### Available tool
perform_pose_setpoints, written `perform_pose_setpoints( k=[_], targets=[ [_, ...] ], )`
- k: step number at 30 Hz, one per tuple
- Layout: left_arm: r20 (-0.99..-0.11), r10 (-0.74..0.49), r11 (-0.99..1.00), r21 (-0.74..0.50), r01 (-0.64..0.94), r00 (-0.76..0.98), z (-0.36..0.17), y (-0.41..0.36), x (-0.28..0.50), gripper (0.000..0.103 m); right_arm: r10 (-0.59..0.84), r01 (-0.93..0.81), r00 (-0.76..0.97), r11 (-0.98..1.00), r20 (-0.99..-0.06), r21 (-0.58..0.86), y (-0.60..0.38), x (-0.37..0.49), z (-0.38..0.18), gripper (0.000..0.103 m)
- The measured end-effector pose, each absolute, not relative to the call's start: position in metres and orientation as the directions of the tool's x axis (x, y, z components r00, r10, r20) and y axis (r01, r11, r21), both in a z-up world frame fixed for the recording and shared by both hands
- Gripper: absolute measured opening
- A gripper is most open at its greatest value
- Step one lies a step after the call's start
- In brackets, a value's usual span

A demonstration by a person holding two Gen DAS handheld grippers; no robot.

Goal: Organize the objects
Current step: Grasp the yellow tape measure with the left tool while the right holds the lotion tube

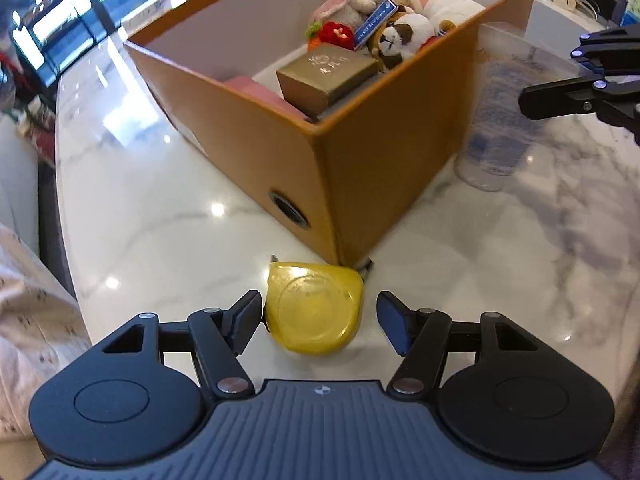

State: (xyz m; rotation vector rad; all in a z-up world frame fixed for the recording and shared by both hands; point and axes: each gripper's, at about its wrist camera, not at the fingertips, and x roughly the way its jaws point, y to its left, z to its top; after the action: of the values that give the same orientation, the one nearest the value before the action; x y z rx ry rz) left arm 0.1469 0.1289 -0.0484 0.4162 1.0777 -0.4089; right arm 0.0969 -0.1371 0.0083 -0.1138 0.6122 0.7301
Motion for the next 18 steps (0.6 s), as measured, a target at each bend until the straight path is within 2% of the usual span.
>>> perform_pose_setpoints(
  k=[3,7,10,12,16,18],
  targets=[
    [-0.909,-0.146,0.862,0.078,0.501,0.392,-0.0466,0.1331,0.1405,0.073,0.596,-0.659,0.585,0.744,-0.550,0.106,-0.1383,0.0916,0.0104,0.018],
    [-0.891,-0.122,0.895,0.091,0.436,0.436,-0.0475,0.1387,0.1405,0.073,0.594,-0.661,0.585,0.744,-0.552,0.100,-0.1379,0.0881,0.0105,0.018],
    [-0.887,-0.165,0.913,0.028,0.407,0.431,-0.0501,0.1391,0.1431,0.073,0.590,-0.660,0.590,0.746,-0.551,0.091,-0.1393,0.0861,0.0108,0.018],
    [-0.885,-0.150,0.918,0.041,0.394,0.441,-0.0537,0.1359,0.1420,0.073,0.589,-0.657,0.595,0.748,-0.546,0.091,-0.1400,0.0859,0.0122,0.019],
    [-0.881,-0.119,0.942,0.045,0.331,0.458,-0.0561,0.1339,0.1399,0.063,0.601,-0.661,0.588,0.743,-0.541,0.106,-0.1391,0.0896,0.0130,0.019],
    [-0.879,-0.126,0.954,0.020,0.299,0.460,-0.0558,0.1378,0.1385,0.061,0.606,-0.663,0.584,0.740,-0.540,0.114,-0.1371,0.0918,0.0130,0.019]
  ],
)
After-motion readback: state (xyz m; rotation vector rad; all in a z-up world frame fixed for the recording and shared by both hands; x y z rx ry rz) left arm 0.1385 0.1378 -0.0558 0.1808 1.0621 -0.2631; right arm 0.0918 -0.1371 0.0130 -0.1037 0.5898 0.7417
